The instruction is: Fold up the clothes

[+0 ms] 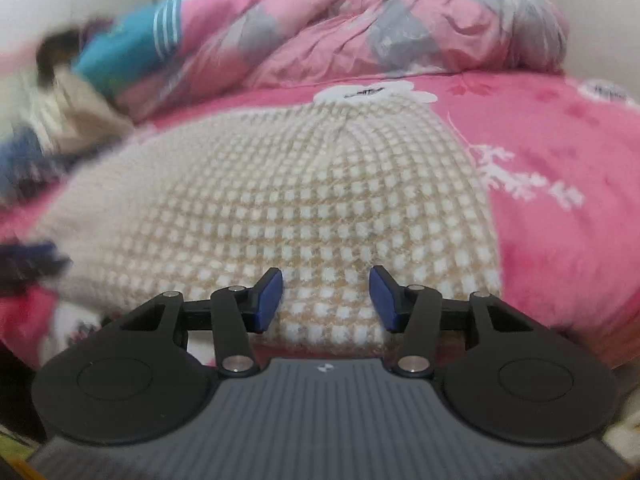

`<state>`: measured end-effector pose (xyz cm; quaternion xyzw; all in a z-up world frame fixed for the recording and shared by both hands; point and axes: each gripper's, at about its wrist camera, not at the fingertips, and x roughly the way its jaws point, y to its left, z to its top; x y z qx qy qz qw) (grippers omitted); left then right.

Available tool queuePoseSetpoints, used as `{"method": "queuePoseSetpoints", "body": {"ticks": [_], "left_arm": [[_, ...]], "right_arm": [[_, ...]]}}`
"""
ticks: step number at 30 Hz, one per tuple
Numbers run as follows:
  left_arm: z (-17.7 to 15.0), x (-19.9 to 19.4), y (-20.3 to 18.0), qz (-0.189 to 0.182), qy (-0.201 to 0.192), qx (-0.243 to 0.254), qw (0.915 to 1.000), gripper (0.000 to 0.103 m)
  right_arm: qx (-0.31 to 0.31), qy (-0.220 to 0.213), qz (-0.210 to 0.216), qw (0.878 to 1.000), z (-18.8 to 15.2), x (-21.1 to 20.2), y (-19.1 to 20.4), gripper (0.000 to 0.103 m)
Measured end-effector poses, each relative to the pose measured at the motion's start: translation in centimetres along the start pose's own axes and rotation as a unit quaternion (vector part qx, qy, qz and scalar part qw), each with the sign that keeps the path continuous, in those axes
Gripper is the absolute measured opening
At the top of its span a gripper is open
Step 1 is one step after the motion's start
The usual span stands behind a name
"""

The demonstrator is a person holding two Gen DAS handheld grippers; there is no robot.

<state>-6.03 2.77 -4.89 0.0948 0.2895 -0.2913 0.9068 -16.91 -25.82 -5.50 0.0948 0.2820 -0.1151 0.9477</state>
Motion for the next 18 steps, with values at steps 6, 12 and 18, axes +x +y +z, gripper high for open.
{"method": "queuePoseSetpoints", "body": {"ticks": [6, 12, 18], "left_arm": [[0.4, -1.1, 0.6, 0.008, -0.019, -0.018, 0.9996, 0.076], [0.6, -0.2, 0.7, 0.017, 0.005, -0.022, 0.9996, 0.075], [2.5, -1.7, 1.1, 0.012, -0.028, -0.033, 0.9990, 0.076]], "right_arm": [[0.024, -0.005, -0.019, 1.000, -0.3, 0.3, -2.3, 0.048], [0.044, -0.012, -0.031, 0.998, -0.3, 0.6, -3.9, 0.048], [0.047, -0.027, -0.020, 0.998, 1.3, 0.8, -2.5, 0.049]]}}
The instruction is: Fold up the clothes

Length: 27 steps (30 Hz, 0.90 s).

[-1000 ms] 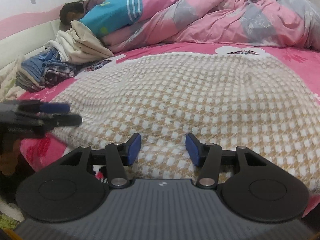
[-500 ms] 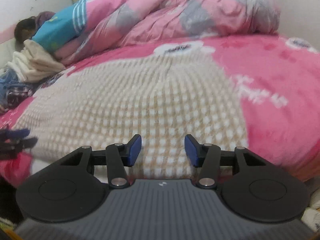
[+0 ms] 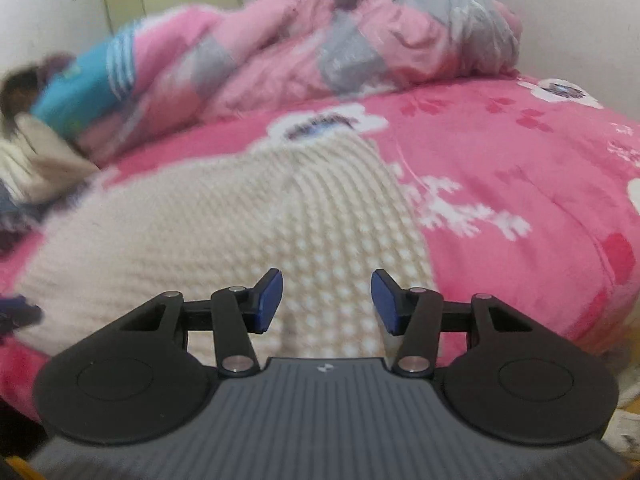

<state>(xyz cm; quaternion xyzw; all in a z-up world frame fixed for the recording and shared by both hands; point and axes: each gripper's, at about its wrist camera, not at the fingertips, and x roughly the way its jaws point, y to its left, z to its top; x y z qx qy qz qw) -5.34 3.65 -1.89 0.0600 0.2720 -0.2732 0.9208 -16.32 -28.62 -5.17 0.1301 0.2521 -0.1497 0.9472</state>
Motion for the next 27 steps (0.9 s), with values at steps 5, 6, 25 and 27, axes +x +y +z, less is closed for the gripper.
{"method": "queuePoseSetpoints", "body": {"ticks": [5, 6, 25, 27], "left_arm": [[1.8, 2.3, -1.2, -0.004, -0.011, 0.021, 0.9997, 0.076], [1.8, 3.1, -1.2, -0.004, -0.006, 0.021, 0.9998, 0.076], [0.9, 5.5, 2.0, 0.028, 0.010, -0.034, 0.9990, 0.086], [1.3, 5.2, 2.3, 0.027, 0.011, -0.044, 0.9986, 0.083]], "right_arm": [[0.003, -0.012, 0.010, 1.000, 1.2, 0.1, 1.3, 0.051], [0.003, -0.015, 0.011, 1.000, 1.4, 0.1, 1.5, 0.051], [0.020, -0.003, -0.013, 1.000, 2.2, 1.2, 0.0, 0.063], [0.030, 0.000, -0.016, 0.999, 2.2, 1.2, -0.5, 0.063]]}}
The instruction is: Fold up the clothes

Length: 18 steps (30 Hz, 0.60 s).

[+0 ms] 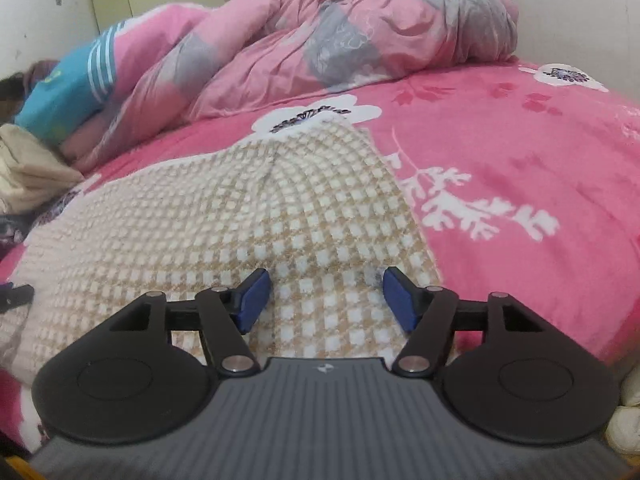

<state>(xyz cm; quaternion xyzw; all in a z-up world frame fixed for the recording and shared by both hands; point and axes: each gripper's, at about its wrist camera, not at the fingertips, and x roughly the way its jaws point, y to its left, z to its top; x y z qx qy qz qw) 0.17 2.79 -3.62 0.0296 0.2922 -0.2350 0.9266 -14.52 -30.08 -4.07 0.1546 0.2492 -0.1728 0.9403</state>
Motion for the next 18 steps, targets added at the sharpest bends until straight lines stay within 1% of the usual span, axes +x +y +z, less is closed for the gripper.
{"method": "queuePoseSetpoints", "body": {"ticks": [3, 6, 7, 9, 12, 14, 15, 17, 18], "left_arm": [[0.8, -1.1, 0.3, -0.003, -0.013, -0.016, 0.9998, 0.080], [1.7, -2.3, -0.4, -0.013, -0.054, -0.003, 0.9985, 0.080], [1.9, -2.2, -0.8, -0.017, -0.059, 0.003, 0.9981, 0.080], [2.1, -1.5, -1.6, -0.028, -0.055, 0.013, 0.9980, 0.080], [1.1, 0.5, -2.0, -0.031, -0.030, 0.016, 0.9989, 0.079], [0.3, 1.8, -2.2, -0.034, -0.014, 0.019, 0.9992, 0.080], [0.1, 2.3, -2.4, -0.034, -0.007, 0.021, 0.9992, 0.080], [0.5, 2.3, -2.6, -0.028, 0.002, 0.022, 0.9993, 0.080], [0.7, 2.2, -2.5, -0.029, 0.005, 0.017, 0.9994, 0.080]], "right_arm": [[0.015, 0.004, -0.005, 1.000, 0.1, 0.1, -0.7, 0.063], [0.014, -0.009, 0.001, 1.000, 0.4, -0.1, -0.4, 0.063], [0.012, -0.015, 0.005, 1.000, 0.5, -0.1, -0.2, 0.063], [0.008, -0.027, 0.012, 1.000, 0.7, -0.3, 0.2, 0.063], [-0.001, -0.040, 0.020, 0.999, 1.0, -0.3, 0.7, 0.063], [-0.020, -0.012, 0.010, 1.000, -0.1, 1.7, 0.8, 0.063], [-0.032, -0.004, 0.006, 0.999, -0.6, 2.5, 0.8, 0.065], [-0.069, -0.022, 0.004, 0.997, -1.7, 2.8, 1.1, 0.066], [-0.074, -0.018, 0.001, 0.997, -1.5, 2.7, 1.4, 0.066]]}}
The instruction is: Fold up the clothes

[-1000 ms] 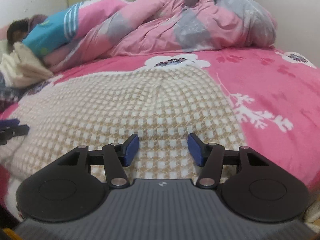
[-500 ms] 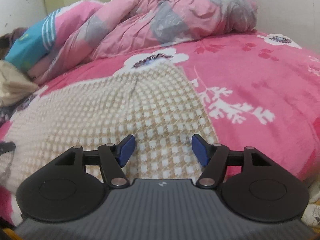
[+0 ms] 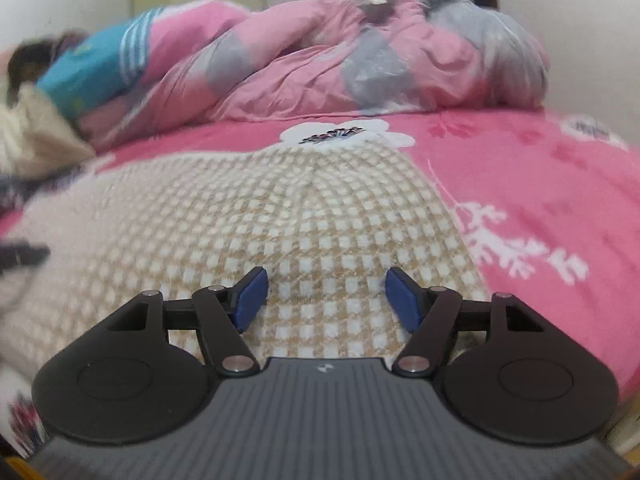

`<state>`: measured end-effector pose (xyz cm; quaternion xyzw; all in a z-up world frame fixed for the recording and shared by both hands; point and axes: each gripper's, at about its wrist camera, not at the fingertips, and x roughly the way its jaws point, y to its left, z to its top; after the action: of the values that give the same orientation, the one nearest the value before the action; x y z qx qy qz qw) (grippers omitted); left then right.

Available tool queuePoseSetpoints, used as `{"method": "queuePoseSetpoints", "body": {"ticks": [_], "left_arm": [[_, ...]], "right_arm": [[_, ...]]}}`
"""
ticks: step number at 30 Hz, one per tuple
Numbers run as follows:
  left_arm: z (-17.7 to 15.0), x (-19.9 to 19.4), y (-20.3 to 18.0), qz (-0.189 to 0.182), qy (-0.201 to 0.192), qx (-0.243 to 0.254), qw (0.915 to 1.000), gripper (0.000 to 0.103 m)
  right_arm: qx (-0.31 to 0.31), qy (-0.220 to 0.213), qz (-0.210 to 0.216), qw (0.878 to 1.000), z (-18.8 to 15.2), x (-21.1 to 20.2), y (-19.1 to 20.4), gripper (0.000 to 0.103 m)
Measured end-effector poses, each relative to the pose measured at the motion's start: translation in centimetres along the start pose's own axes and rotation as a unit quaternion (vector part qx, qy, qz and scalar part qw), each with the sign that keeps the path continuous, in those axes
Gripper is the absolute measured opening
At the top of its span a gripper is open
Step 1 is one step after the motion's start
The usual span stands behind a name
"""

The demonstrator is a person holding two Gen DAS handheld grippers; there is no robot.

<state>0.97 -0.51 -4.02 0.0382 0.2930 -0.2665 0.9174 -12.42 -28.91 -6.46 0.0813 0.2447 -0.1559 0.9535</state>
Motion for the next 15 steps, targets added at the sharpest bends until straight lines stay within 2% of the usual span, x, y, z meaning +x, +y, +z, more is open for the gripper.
{"method": "queuePoseSetpoints", "body": {"ticks": [4, 7, 8, 10, 12, 14, 15], "left_arm": [[0.2, -2.1, -0.7, -0.009, -0.008, -0.001, 0.9999, 0.080], [0.2, -3.9, -1.4, -0.017, -0.018, 0.001, 0.9997, 0.085], [0.1, -4.3, -1.7, -0.022, -0.018, 0.003, 0.9996, 0.085], [-1.2, -3.7, -2.6, -0.037, 0.006, 0.008, 0.9993, 0.086], [-2.7, -2.2, -3.5, -0.038, 0.041, 0.016, 0.9983, 0.087], [-3.7, -1.9, -3.9, -0.025, 0.027, 0.030, 0.9989, 0.089], [-3.7, -2.0, -3.8, -0.025, 0.028, 0.031, 0.9988, 0.089]], "right_arm": [[0.027, 0.020, -0.004, 0.999, 1.6, -0.6, 0.0, 0.066], [0.040, 0.006, 0.033, 0.999, 2.3, -2.7, 1.1, 0.066], [0.040, 0.001, 0.048, 0.998, 2.2, -3.4, 1.8, 0.066], [0.030, -0.003, 0.079, 0.996, 1.4, -4.3, 3.5, 0.066], [0.011, 0.020, 0.100, 0.995, 0.0, -3.6, 5.1, 0.069], [-0.012, 0.046, 0.095, 0.994, -1.7, -2.4, 6.6, 0.075], [-0.030, 0.039, 0.085, 0.995, -1.9, -2.5, 7.2, 0.076]]}}
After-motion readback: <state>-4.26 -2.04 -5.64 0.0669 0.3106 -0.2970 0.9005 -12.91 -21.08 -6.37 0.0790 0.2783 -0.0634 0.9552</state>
